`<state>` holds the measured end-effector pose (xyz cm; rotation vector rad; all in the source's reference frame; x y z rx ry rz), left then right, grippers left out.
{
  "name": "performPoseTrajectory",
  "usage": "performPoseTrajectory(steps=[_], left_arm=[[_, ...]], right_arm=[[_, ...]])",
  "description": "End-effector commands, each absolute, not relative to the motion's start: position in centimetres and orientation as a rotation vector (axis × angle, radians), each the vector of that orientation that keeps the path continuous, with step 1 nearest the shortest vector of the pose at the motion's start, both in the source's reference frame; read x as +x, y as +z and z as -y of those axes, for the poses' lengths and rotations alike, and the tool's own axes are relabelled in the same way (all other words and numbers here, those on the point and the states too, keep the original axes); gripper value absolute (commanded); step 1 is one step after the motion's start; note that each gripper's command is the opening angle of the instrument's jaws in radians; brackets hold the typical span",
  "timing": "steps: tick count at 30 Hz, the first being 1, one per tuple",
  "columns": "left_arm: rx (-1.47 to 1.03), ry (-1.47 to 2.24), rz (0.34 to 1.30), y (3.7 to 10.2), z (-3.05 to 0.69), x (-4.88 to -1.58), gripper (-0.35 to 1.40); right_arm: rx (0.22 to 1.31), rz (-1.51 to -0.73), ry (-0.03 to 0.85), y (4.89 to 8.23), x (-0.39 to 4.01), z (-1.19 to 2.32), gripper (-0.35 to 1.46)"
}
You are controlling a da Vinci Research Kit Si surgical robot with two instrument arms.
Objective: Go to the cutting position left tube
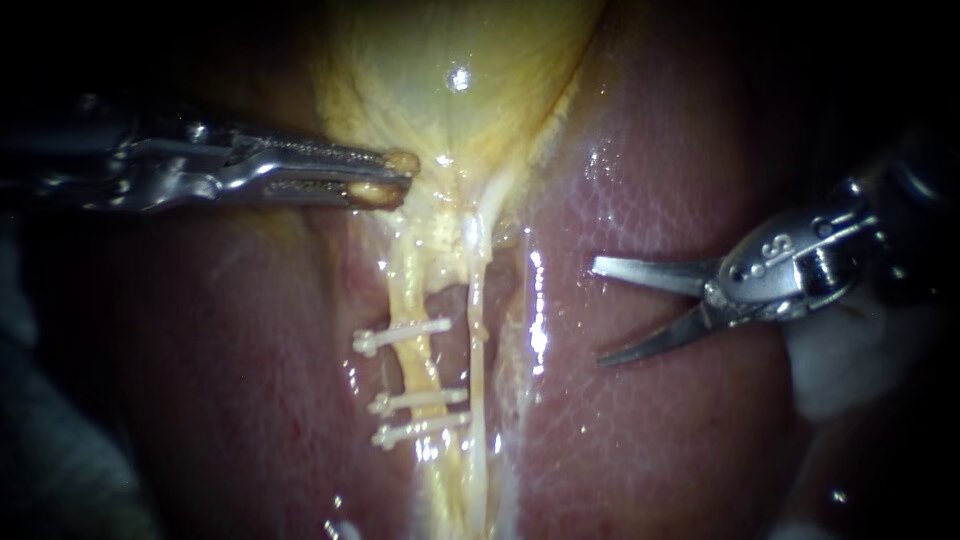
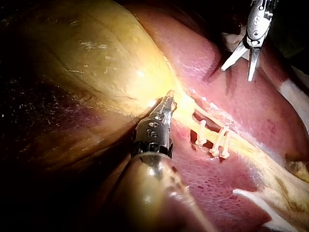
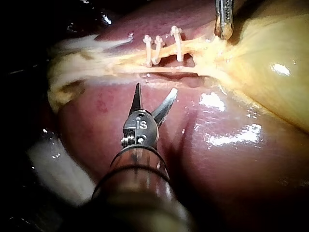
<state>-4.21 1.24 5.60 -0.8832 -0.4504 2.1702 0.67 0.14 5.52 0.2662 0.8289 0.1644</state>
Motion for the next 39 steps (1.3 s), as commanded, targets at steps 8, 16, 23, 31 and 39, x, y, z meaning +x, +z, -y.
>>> performPoseTrajectory(steps=[8, 16, 23, 31, 39], left_arm=[[-0.88, 2.17, 0.448, 5.23, -1.36, -3.84, -0.35], [-0.873, 2.169, 0.427, 5.08, -1.42, -3.59, -0.35], [-0.875, 2.165, 0.424, 5.07, -1.4, -3.63, -0.35], [-0.875, 2.165, 0.423, 5.06, -1.4, -3.63, -0.35], [-0.874, 2.165, 0.423, 5.05, -1.39, -3.63, -0.35]], right_arm=[[0.271, -0.832, 0.163, 5.53, 0.67, -0.13, 1.45], [0.289, -0.841, 0.159, 5.54, 0.74, -0.13, 1.45], [0.378, -0.909, 0.157, 5.67, 1.06, 0.02, 1.43], [0.507, -0.979, 0.219, 5.91, 1.52, 0.21, 1.43], [0.598, -1.003, 0.258, 6.19, 1.74, 0.26, 1.43]])
